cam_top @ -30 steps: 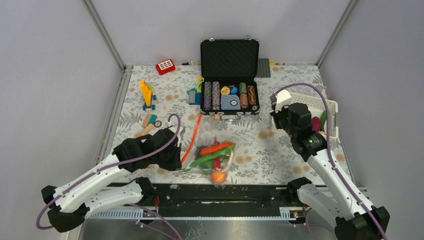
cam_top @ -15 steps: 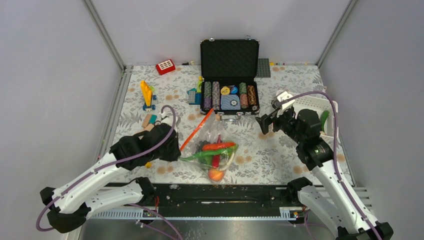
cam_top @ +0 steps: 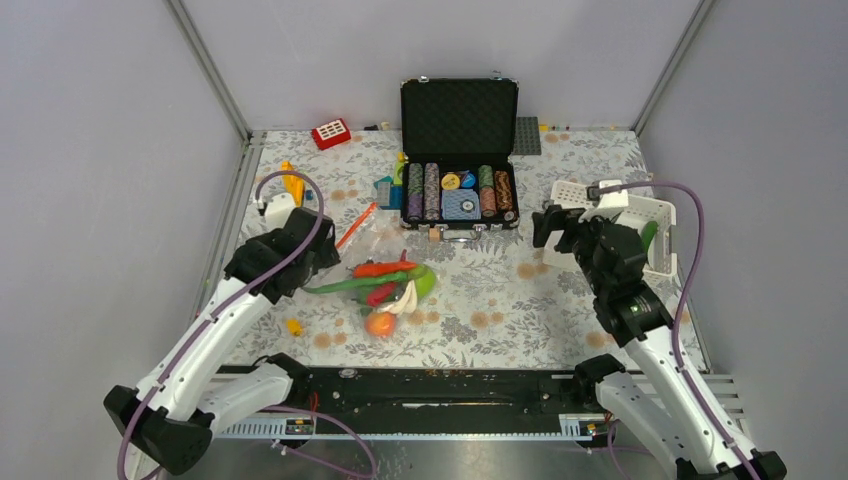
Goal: Place the food in the zip-top bag and seal the zipper
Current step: Place the zipper food storage bag at the center of the board, then reset both arms
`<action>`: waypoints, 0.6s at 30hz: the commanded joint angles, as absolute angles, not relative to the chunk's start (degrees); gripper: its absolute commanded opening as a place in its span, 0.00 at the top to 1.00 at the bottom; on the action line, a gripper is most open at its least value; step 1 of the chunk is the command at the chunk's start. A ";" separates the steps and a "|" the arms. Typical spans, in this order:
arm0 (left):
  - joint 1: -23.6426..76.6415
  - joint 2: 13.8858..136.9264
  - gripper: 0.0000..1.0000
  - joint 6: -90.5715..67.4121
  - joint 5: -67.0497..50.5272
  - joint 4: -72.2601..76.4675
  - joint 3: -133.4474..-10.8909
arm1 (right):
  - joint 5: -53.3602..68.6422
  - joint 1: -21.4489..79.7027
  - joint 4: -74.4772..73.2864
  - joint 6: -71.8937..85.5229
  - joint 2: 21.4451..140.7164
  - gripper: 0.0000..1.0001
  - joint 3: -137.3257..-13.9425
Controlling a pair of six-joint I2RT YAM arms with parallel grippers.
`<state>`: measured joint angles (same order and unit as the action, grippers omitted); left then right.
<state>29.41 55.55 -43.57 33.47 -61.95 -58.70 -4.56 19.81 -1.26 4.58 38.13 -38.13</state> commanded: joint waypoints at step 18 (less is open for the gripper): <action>28.56 47.78 0.01 -39.95 47.58 -37.89 -59.35 | -38.92 19.86 -25.84 20.65 39.73 0.00 -46.95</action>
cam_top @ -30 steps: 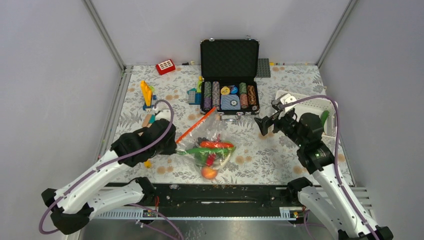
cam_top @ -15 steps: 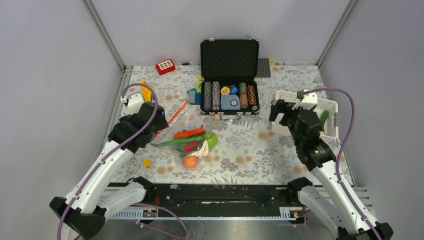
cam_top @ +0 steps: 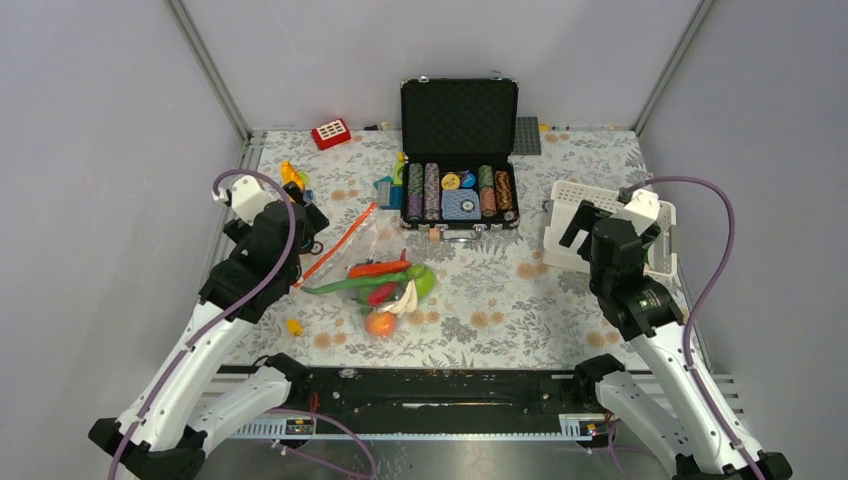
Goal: Place the food in the zip-top bag and seal the zipper
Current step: Reset both arms
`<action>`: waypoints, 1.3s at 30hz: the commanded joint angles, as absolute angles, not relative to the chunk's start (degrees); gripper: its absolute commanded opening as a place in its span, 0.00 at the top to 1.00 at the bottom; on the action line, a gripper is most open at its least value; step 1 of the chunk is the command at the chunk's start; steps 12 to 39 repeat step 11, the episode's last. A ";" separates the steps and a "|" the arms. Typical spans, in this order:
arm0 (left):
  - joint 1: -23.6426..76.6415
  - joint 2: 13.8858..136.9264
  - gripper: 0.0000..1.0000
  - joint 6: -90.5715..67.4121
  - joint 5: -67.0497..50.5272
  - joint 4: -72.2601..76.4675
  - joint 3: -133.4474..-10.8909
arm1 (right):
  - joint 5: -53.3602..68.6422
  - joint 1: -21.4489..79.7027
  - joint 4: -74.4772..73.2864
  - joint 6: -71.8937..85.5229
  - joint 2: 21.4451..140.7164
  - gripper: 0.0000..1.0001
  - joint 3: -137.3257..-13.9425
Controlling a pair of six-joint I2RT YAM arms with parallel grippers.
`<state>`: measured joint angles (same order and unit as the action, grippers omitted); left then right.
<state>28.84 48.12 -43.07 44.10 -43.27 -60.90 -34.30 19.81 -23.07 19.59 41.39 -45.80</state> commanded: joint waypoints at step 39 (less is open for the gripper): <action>28.48 48.27 0.01 -37.29 48.66 -36.71 -58.56 | -40.79 19.86 -21.16 18.83 32.95 0.00 -43.11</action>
